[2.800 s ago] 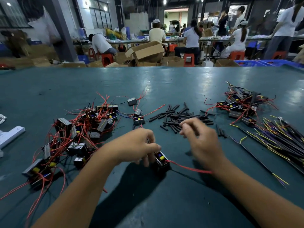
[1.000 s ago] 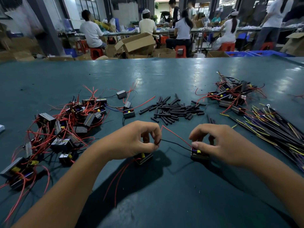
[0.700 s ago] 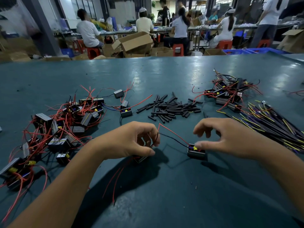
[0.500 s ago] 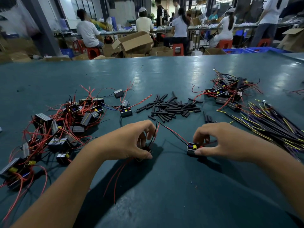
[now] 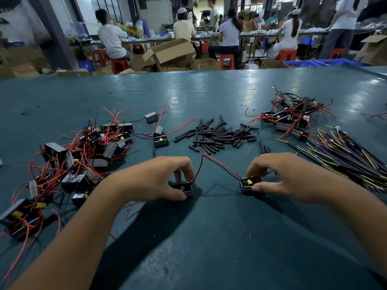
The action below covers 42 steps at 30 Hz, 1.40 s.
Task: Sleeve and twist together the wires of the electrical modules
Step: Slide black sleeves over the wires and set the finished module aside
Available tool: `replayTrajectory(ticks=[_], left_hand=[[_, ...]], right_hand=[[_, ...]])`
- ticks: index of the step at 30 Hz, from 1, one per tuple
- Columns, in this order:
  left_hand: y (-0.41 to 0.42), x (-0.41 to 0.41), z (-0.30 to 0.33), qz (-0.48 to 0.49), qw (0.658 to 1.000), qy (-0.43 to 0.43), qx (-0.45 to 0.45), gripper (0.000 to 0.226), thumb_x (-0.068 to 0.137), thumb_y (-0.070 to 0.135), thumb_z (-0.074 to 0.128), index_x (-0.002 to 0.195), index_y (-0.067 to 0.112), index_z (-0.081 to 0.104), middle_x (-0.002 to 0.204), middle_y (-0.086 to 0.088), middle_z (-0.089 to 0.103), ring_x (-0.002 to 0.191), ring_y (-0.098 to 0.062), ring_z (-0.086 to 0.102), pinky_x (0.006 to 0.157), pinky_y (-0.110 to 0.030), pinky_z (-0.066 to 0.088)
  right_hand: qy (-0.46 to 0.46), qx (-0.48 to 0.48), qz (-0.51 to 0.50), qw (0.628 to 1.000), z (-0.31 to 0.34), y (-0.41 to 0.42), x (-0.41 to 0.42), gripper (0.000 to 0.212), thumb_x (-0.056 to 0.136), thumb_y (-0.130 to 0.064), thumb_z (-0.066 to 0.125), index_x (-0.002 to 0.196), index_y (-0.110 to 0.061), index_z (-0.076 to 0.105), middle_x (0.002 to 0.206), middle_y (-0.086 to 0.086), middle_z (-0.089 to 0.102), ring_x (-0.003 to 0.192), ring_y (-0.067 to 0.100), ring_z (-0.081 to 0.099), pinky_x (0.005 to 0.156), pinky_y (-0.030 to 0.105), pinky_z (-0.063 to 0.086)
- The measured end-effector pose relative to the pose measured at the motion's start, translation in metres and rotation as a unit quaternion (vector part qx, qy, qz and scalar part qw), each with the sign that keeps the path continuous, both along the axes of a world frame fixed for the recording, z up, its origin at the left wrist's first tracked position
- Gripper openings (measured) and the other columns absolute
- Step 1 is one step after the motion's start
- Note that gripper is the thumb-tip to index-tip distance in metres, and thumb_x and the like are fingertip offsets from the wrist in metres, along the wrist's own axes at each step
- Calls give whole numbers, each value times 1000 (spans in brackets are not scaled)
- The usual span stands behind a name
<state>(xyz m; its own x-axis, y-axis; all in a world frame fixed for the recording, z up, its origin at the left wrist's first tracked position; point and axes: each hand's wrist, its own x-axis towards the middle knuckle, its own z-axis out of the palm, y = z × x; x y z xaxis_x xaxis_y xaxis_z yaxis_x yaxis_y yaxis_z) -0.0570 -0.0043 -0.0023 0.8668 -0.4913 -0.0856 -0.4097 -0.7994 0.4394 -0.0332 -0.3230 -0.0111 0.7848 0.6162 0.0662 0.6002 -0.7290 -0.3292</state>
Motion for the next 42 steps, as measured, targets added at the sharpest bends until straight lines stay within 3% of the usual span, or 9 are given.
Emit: replayTrajectory(ticks=[7, 12, 18, 23, 25, 29, 34, 38, 42], left_hand=[[-19, -1, -3, -22, 986, -90, -137, 15, 89, 34, 75, 95, 30, 62, 91, 18, 58, 75, -5, 54, 65, -10, 40], [-21, 3, -9, 1, 969, -8, -246, 17, 93, 41, 67, 86, 25, 66, 69, 10, 59, 63, -6, 51, 60, -20, 44], [-28, 2, -14, 13, 942, 17, -334, 24, 89, 37, 66, 99, 15, 71, 77, 2, 66, 67, -9, 62, 60, -19, 46], [-33, 0, -16, 34, 918, 21, -396, 27, 87, 44, 66, 104, 25, 77, 80, -8, 67, 66, -13, 56, 57, -26, 43], [-36, -1, -17, 36, 911, 29, -409, 25, 89, 42, 66, 106, 28, 78, 82, -11, 66, 67, -14, 54, 57, -30, 42], [-34, 0, -17, 29, 908, 61, -413, 21, 92, 36, 64, 96, 21, 78, 79, -3, 65, 66, -12, 53, 56, -23, 40], [-32, -1, -14, 27, 922, 61, -383, 24, 94, 37, 61, 88, 17, 73, 77, 0, 63, 63, -16, 47, 57, -30, 36], [-38, -1, -13, 11, 915, 83, -395, 27, 103, 27, 52, 99, 3, 64, 107, -2, 76, 56, -16, 49, 55, -26, 40], [-46, -3, -18, 22, 889, 94, -448, 20, 105, 20, 48, 101, 4, 60, 99, -11, 75, 48, -15, 42, 48, -20, 37]], right_hand=[[-6, -6, -8, 1000, -1, 2, -1, 19, 86, -38, 73, 101, -31, 64, 95, -19, 62, 92, -4, 56, 82, 11, 40], [-21, -4, -10, 1000, -3, 4, 0, 17, 87, -39, 72, 100, -32, 62, 94, -18, 61, 92, -3, 55, 82, 11, 40], [-28, 6, -2, 1000, -7, 8, -3, 20, 87, -39, 72, 103, -31, 63, 95, -20, 60, 93, -5, 55, 84, 12, 41], [-34, 16, 14, 999, -8, 16, -8, 20, 88, -39, 70, 104, -28, 64, 97, -18, 61, 92, 0, 56, 87, 19, 43], [-38, 17, 20, 999, -9, 18, -9, 20, 89, -40, 70, 104, -28, 64, 97, -17, 62, 93, 1, 56, 87, 20, 43], [-30, 21, 11, 999, -7, 16, -9, 23, 89, -43, 68, 103, -26, 65, 97, -17, 62, 93, 0, 56, 86, 16, 42], [-42, 148, -74, 985, 2, 18, 2, 4, 94, -23, 65, 94, -21, 69, 84, -12, 67, 79, -7, 58, 68, 4, 38], [-67, 76, -69, 992, 9, 44, 40, 10, 97, -22, 59, 99, -21, 69, 91, -11, 68, 83, 7, 60, 71, 16, 40], [-59, 11, -68, 996, 9, 79, 91, 16, 96, -29, 61, 104, -18, 68, 102, 1, 71, 87, 14, 59, 77, 26, 42]])
